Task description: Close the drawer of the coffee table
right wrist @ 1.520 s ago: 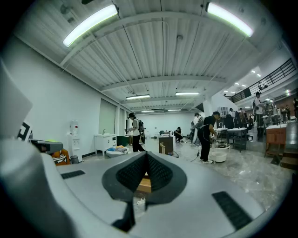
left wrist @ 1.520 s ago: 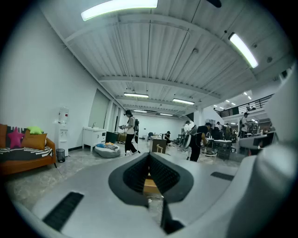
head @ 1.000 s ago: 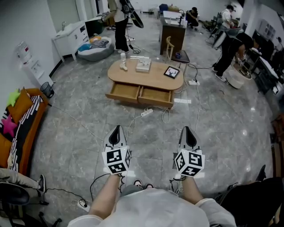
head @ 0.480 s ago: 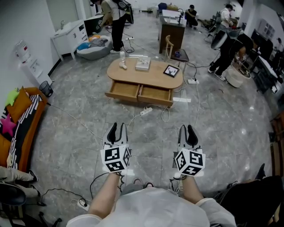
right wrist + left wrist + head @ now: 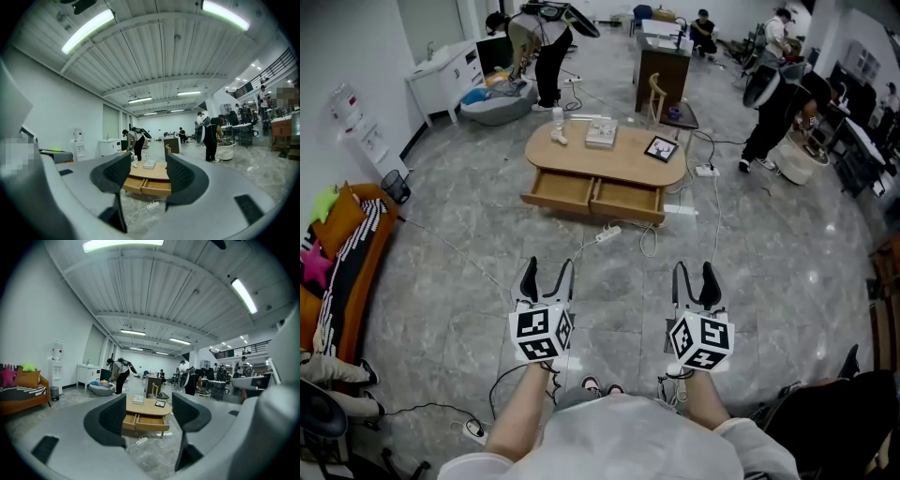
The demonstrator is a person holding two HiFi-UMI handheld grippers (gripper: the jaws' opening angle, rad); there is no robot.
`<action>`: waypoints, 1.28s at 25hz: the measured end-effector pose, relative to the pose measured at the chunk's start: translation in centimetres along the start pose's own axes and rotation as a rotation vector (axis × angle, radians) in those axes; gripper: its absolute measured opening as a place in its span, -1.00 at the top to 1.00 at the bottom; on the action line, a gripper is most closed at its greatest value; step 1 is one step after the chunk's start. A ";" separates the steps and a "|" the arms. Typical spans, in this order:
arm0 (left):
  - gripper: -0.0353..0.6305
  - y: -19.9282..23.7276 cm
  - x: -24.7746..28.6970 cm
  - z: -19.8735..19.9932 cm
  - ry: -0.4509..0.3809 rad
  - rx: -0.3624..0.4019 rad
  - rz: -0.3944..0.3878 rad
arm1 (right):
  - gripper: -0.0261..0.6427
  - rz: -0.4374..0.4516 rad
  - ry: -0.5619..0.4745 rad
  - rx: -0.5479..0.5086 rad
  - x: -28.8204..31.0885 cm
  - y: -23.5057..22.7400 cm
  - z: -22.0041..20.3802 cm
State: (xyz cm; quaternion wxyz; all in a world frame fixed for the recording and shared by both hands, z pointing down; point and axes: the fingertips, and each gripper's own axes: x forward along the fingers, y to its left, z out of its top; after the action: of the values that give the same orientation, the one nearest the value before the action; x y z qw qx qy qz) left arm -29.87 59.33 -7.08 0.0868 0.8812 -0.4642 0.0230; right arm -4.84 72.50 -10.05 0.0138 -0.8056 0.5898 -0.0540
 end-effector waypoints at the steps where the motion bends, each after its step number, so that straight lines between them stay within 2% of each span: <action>1: -0.03 0.0 0.1 -0.1 0.003 0.003 -0.004 | 0.21 0.000 0.000 0.000 0.0 0.0 -0.1; 14: -0.49 0.0 0.2 -0.6 0.031 0.023 -0.057 | -0.29 -0.001 0.034 -0.036 0.3 0.7 -1.0; 24: -0.69 0.4 0.4 -0.8 0.035 0.017 -0.102 | -0.64 -0.007 0.027 -0.041 0.4 1.4 -1.0; 32: -0.73 1.9 0.8 -1.4 0.040 0.003 -0.108 | -0.76 -0.019 0.033 -0.042 0.9 2.0 -1.9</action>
State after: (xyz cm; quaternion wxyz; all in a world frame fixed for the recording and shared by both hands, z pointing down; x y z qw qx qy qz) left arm -30.91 57.88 -5.38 0.0956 0.9045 -0.4141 0.0365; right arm -6.62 71.08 -8.27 -0.0134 -0.8103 0.5833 -0.0551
